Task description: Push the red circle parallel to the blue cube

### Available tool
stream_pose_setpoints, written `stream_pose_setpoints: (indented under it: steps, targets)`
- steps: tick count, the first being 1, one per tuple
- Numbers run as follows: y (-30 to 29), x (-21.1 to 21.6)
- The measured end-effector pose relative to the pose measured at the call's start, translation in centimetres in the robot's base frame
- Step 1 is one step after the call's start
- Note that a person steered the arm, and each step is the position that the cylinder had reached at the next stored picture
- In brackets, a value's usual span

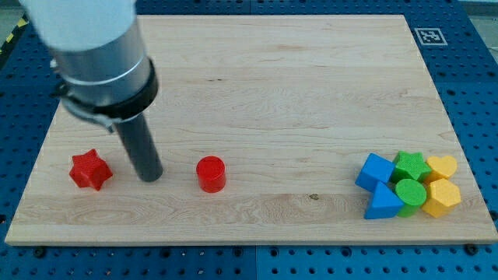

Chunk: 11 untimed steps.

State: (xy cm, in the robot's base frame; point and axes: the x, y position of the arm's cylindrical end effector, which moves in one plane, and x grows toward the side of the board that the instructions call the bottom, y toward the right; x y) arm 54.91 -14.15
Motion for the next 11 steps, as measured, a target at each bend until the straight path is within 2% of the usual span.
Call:
stream_pose_setpoints:
  steps: [1, 2, 3, 4, 5, 7, 8, 10, 11]
  targets:
    - [2.9, 3.1]
    - [6.2, 2.5]
    - [8.2, -0.3]
    - [8.2, -0.6]
    - [6.4, -3.6]
    - [11.1, -1.4]
    - [11.5, -4.0]
    - [15.2, -1.5]
    - [16.2, -1.7]
